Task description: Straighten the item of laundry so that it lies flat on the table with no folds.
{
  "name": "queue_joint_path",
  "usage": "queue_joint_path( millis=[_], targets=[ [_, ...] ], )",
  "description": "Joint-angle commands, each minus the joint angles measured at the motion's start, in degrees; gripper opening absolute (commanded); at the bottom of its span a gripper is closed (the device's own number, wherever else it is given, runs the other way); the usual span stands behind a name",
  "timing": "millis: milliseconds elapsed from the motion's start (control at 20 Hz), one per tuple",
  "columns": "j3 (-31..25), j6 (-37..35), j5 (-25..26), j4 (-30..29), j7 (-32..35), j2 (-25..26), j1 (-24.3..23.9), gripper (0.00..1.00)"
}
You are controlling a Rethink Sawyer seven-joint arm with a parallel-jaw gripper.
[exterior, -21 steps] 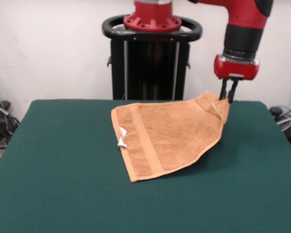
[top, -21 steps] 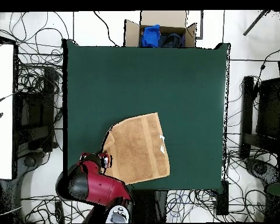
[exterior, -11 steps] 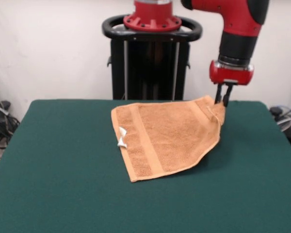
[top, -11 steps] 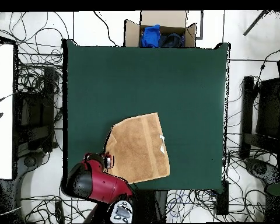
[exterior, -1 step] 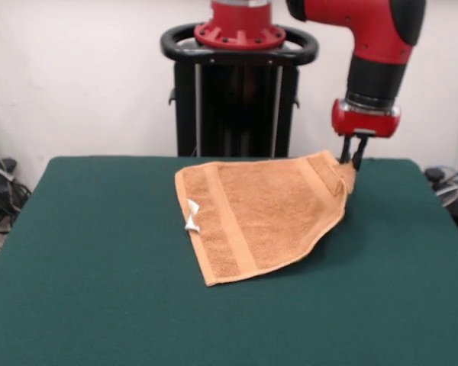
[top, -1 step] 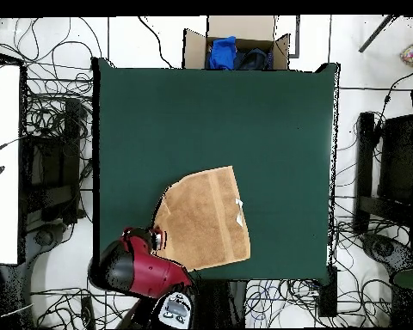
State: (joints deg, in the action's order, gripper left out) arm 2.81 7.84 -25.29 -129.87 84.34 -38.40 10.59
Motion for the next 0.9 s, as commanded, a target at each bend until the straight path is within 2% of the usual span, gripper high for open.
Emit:
queue_joint_path(
  millis=[50, 350, 550, 600, 900],
  targets=[
    [-3.1, 2.7, -7.2, 6.6, 19.6, 3.9, 3.4, 0.0],
    [-2.0, 1.9, -11.2, 7.9, 19.2, 4.3, 6.0, 0.0],
    [-2.6, 1.7, -10.5, 7.5, 18.1, 3.9, 4.9, 0.0],
    [-2.4, 1.4, -10.7, 7.4, 17.7, 3.8, 4.9, 1.0],
    [1.1, -0.9, -13.3, 8.1, 15.8, 3.6, 8.2, 1.0]
  ],
)
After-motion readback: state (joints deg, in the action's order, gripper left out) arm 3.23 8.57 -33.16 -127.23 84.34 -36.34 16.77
